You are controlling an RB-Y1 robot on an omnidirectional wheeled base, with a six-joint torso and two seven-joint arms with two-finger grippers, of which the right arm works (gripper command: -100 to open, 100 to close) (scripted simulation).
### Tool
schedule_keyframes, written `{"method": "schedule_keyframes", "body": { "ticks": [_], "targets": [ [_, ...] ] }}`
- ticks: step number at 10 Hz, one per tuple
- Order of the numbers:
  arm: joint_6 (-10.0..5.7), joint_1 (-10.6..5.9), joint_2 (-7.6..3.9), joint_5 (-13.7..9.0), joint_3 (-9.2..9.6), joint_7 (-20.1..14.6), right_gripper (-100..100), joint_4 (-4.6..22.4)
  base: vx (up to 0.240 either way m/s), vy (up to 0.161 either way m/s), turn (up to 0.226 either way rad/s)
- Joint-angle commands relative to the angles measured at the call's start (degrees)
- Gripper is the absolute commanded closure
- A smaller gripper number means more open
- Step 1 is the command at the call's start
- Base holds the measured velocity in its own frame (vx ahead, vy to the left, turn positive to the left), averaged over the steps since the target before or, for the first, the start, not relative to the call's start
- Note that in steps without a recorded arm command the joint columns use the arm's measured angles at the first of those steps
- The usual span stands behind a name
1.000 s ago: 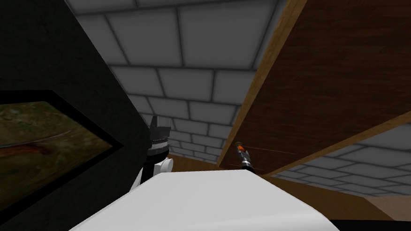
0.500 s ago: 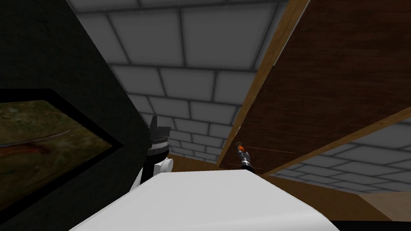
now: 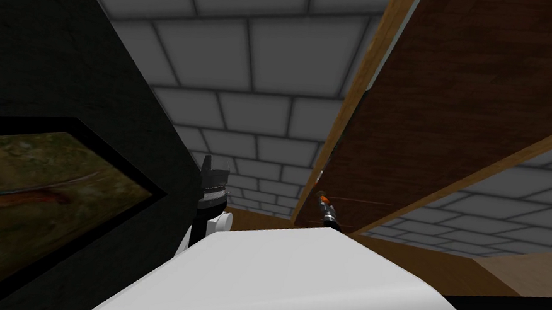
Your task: Pull the door open
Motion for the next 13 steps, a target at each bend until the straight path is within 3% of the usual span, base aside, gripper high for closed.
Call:
{"method": "schedule_keyframes", "body": {
  "ticks": [1,2,8,9,10,13],
  "targets": [
    [2.62,0.04,-2.42,-2.86,-1.85,-0.4,100,2.86,-0.025,0.02,-0.03],
    [2.62,0.04,-2.42,-4.17,-1.85,-0.4,100,2.66,-0.015,0.03,0.015],
    [2.43,0.04,-2.42,-4.24,-1.85,-0.4,100,3.49,0.0,0.001,-0.006],
    [0.78,-0.69,-2.42,-4.24,-1.85,-0.4,100,6.03,-0.006,0.004,-0.023],
    [-1.77,-2.64,-2.05,-4.31,-0.22,-1.94,100,7.05,-0.025,0.031,0.096],
    [-2.15,-2.48,-2.35,-5.39,0.44,-5.76,100,6.98,-0.032,-0.009,0.084]
  ]
}}
